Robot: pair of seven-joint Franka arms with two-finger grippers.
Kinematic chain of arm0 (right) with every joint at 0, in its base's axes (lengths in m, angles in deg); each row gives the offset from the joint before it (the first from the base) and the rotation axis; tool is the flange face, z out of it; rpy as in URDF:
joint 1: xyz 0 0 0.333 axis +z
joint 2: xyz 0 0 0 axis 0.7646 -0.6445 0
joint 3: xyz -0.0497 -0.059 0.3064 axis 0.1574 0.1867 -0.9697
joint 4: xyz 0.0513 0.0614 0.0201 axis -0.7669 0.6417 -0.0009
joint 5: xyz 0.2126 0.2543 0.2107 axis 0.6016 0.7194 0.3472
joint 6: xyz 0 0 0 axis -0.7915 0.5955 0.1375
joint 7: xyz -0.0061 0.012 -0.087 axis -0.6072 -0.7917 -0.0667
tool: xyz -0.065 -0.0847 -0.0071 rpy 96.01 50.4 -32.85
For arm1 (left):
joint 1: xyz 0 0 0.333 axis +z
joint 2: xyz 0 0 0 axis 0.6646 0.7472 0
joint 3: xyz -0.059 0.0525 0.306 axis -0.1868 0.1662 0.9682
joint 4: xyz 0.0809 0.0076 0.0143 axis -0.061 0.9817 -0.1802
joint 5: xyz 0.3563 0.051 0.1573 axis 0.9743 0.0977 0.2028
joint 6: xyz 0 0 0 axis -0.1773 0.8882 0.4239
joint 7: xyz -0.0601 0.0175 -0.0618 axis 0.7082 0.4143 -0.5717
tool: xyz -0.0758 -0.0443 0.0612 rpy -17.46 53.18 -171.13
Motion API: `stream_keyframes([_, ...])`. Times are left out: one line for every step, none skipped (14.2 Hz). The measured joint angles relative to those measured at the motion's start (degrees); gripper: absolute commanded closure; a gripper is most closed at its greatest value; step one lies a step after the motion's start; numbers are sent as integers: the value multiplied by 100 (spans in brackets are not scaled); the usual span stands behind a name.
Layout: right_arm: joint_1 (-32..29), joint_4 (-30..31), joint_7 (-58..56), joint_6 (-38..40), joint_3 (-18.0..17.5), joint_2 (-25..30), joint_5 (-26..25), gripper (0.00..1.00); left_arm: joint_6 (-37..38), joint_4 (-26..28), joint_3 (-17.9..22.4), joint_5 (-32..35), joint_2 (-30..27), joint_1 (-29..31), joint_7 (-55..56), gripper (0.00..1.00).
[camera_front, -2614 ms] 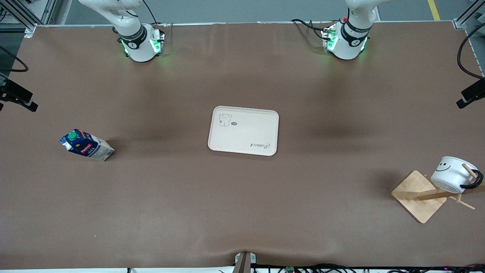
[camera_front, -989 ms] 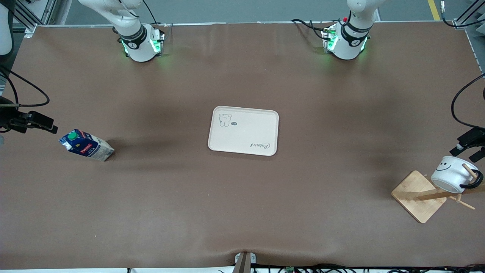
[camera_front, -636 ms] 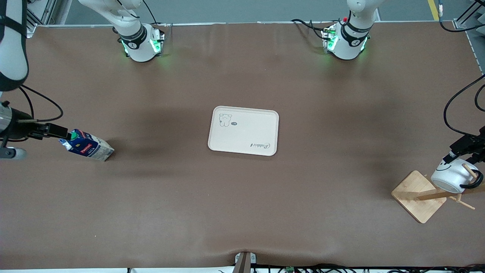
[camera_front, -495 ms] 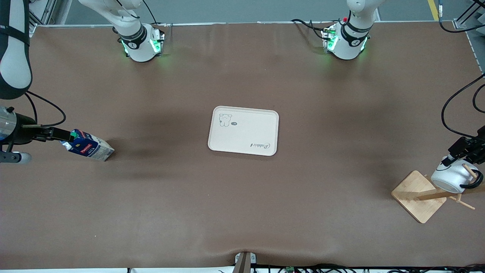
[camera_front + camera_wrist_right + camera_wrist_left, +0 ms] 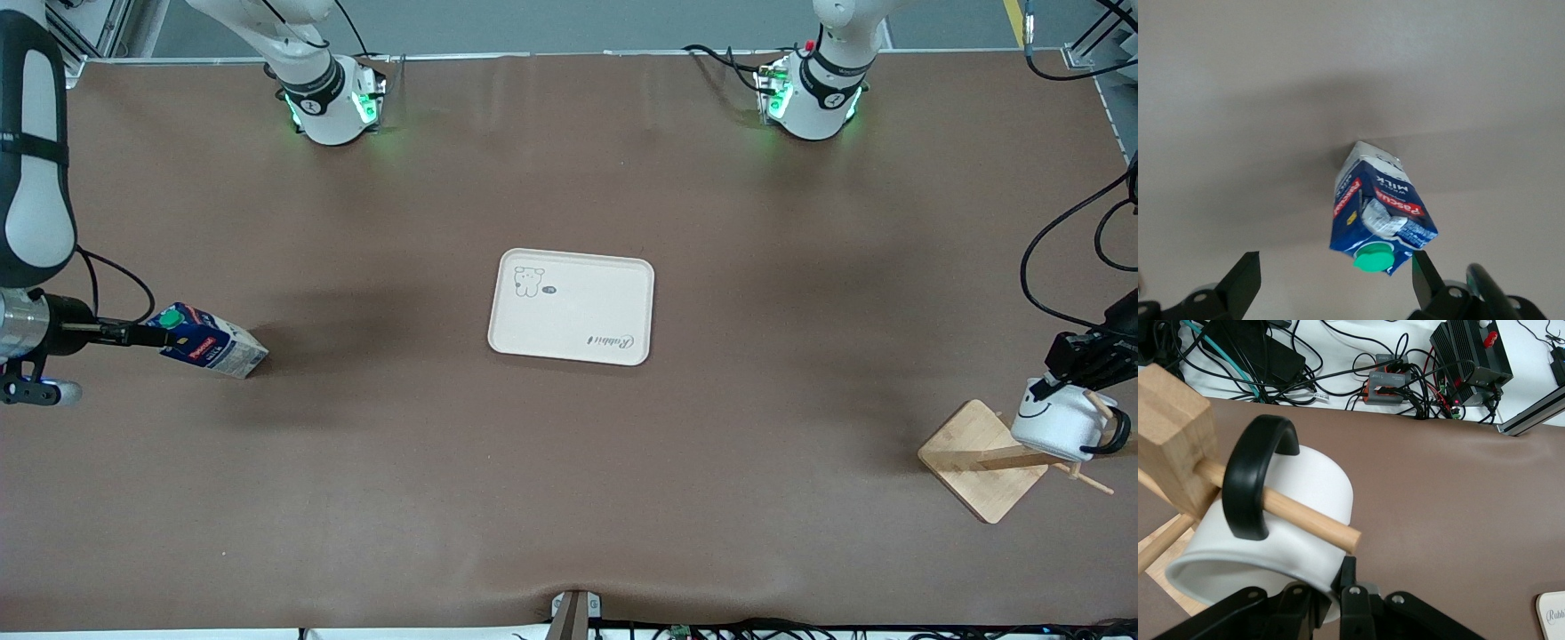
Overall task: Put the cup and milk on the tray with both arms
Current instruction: 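Grasp the milk carton with the right gripper while the left gripper grasps the mug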
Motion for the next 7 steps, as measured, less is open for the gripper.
stream_keyframes([-48,-2,27,-5,2,-60,25,0,0,-2,0,0,-1,0,1,100])
stream_keyframes([-94,-2,55,-8,7,-100,33,0,0,-3,0,0,-3,-1,10,100])
stream_keyframes([-151,-2,75,-8,13,-119,39,0,0,-2,0,0,-10,-3,36,100])
stream_keyframes([-214,-3,81,-8,14,-123,48,0,3,6,0,0,-25,-8,61,100])
stream_keyframes([-259,-3,95,9,18,-122,59,0,5,39,0,0,-69,-13,84,100])
stream_keyframes([-279,7,180,53,23,-123,68,0,23,93,-3,8,-141,-22,127,100])
stream_keyframes([-283,49,302,89,23,-123,70,0,83,159,-8,58,-241,-32,214,100])
